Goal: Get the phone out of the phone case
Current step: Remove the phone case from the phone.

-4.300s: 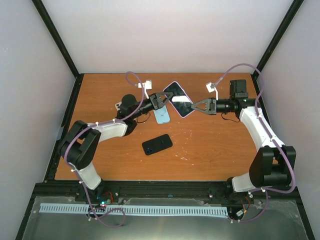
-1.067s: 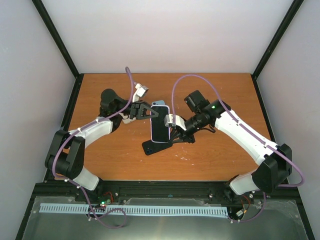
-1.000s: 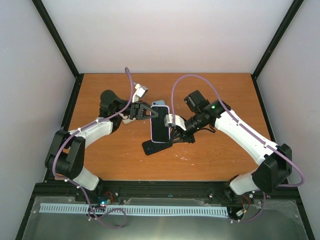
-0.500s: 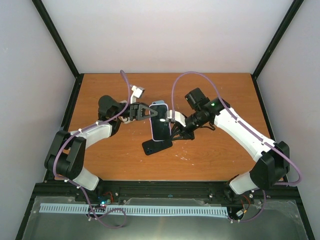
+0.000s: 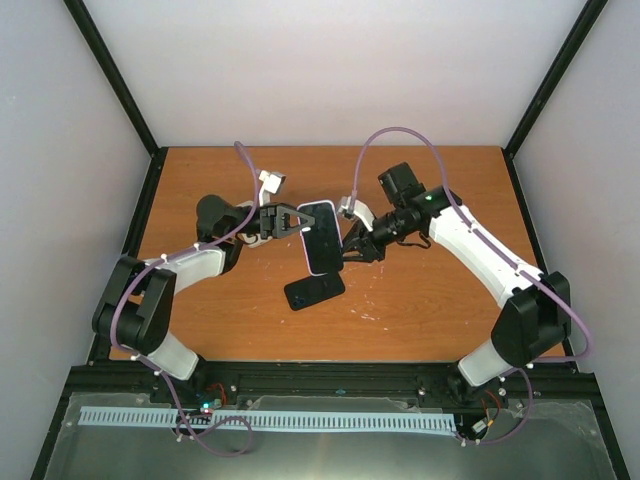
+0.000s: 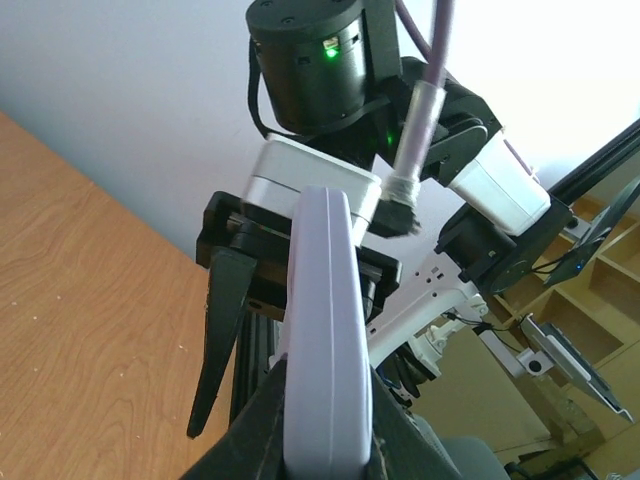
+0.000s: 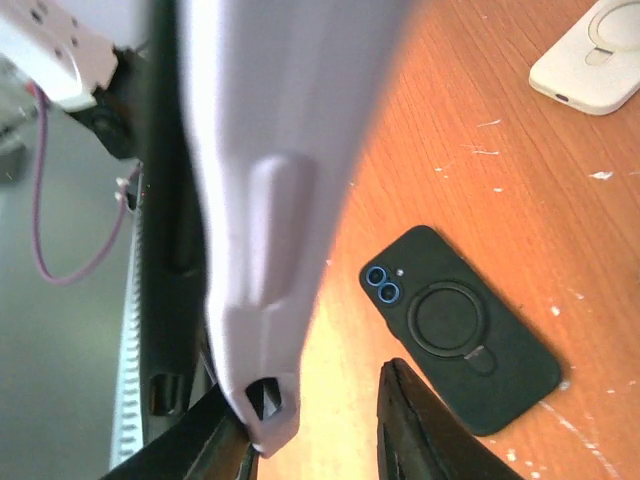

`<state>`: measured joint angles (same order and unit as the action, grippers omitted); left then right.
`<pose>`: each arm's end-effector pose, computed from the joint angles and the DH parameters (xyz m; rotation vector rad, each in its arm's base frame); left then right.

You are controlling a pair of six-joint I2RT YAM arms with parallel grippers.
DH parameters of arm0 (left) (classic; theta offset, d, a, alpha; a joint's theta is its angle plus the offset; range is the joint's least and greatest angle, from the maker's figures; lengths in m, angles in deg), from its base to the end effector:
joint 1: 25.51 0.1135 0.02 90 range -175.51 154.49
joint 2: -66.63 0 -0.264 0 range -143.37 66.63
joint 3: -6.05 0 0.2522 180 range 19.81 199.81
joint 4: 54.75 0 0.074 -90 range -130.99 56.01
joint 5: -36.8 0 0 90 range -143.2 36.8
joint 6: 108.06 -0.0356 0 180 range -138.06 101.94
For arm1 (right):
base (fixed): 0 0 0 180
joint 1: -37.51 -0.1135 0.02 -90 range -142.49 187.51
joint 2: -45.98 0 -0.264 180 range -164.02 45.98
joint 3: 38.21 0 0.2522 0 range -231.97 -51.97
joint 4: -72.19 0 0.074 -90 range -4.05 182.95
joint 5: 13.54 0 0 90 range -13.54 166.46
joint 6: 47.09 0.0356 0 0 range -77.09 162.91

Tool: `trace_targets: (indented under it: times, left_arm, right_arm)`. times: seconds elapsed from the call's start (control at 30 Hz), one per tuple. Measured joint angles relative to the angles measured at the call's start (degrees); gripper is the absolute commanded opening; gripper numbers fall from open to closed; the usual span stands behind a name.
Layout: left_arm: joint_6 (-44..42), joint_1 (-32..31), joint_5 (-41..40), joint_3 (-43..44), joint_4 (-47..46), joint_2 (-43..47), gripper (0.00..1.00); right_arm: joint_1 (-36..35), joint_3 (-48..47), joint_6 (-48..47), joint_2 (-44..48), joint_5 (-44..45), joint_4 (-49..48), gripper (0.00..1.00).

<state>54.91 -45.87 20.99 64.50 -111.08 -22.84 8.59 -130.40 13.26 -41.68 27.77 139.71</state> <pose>0.2781 -0.1397 0.2833 0.7373 1.6757 -1.9601 0.2540 0.1709 0.3103 -1.4343 2.0117 1.1076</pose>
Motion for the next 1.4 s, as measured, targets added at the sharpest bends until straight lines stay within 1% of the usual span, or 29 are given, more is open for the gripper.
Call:
trace_targets:
  times: [0.13, 0.3, 0.57, 0.67, 0.77, 0.8, 0.83, 0.9, 0.93, 0.97, 1.0, 1.03, 1.07, 1.1, 1.17, 1.4]
  left_arm:
    - [-0.5, 0.0, -0.7, 0.0, -0.3, -0.2, 0.00]
    - [-4.2, 0.0, -2.6, 0.4, 3.3, -0.1, 0.00]
    - [-14.2, 0.0, -3.2, 5.1, 16.2, 1.3, 0.00]
    - [-16.0, 0.0, -3.2, 6.3, 18.6, 1.3, 0.00]
    - [-16.6, 0.0, -3.3, 6.8, 19.7, 1.3, 0.00]
    - [-16.7, 0.0, -3.4, 6.9, 20.0, 1.3, 0.00]
    - [-16.7, 0.0, -3.4, 7.0, 20.3, 1.3, 0.00]
    - [-16.7, 0.0, -3.5, 7.1, 20.6, 1.3, 0.00]
    - [-16.7, 0.0, -3.7, 7.1, 20.6, 1.3, 0.00]
    - [-16.7, 0.0, -3.9, 7.1, 20.7, 1.2, 0.00]
    - [-16.8, 0.0, -4.2, 7.1, 20.7, 1.0, 0.01]
    - [-16.7, 0.1, -4.4, 7.1, 20.7, 0.9, 0.00]
    - [-16.7, 0.1, -4.5, 7.2, 20.7, 0.9, 0.00]
    - [-16.6, 0.1, -4.1, 7.2, 20.5, 0.8, 0.00]
    - [-16.5, 0.1, -3.7, 7.4, 20.3, 0.9, 0.00]
    - [-16.5, 0.1, -3.5, 8.1, 20.1, 0.2, 0.00]
  right_arm:
    - [1.7, -0.1, 6.0, -1.0, -3.9, -1.4, 0.38]
    - [4.0, -1.2, 12.9, -2.9, -8.0, -4.9, 0.43]
    - [5.6, -1.2, 18.6, -3.6, -10.4, -9.3, 0.50]
    - [6.1, -1.6, 19.6, -4.1, -11.4, -10.3, 0.53]
    - [6.4, -1.9, 20.1, -5.1, -13.1, -10.8, 0.52]
    - [6.4, -1.9, 20.2, -5.4, -13.8, -11.1, 0.50]
    - [6.5, -1.9, 20.3, -5.7, -14.4, -11.3, 0.46]
    - [6.6, -1.9, 20.7, -6.1, -15.7, -11.6, 0.29]
    - [6.6, -1.9, 20.8, -6.3, -16.5, -11.8, 0.25]
    - [6.6, -2.0, 20.6, -6.3, -16.9, -11.9, 0.25]
    - [6.5, -2.2, 20.7, -6.3, -17.1, -11.8, 0.28]
    - [6.5, -2.5, 20.6, -6.3, -17.2, -11.6, 0.35]
    - [6.5, -2.6, 20.5, -6.3, -17.1, -11.5, 0.41]
    - [6.6, -2.7, 20.2, -6.3, -16.9, -11.3, 0.43]
    - [6.7, -2.8, 19.8, -6.3, -16.8, -11.0, 0.42]
    - [6.7, -3.7, 19.8, -6.3, -18.2, -10.0, 0.09]
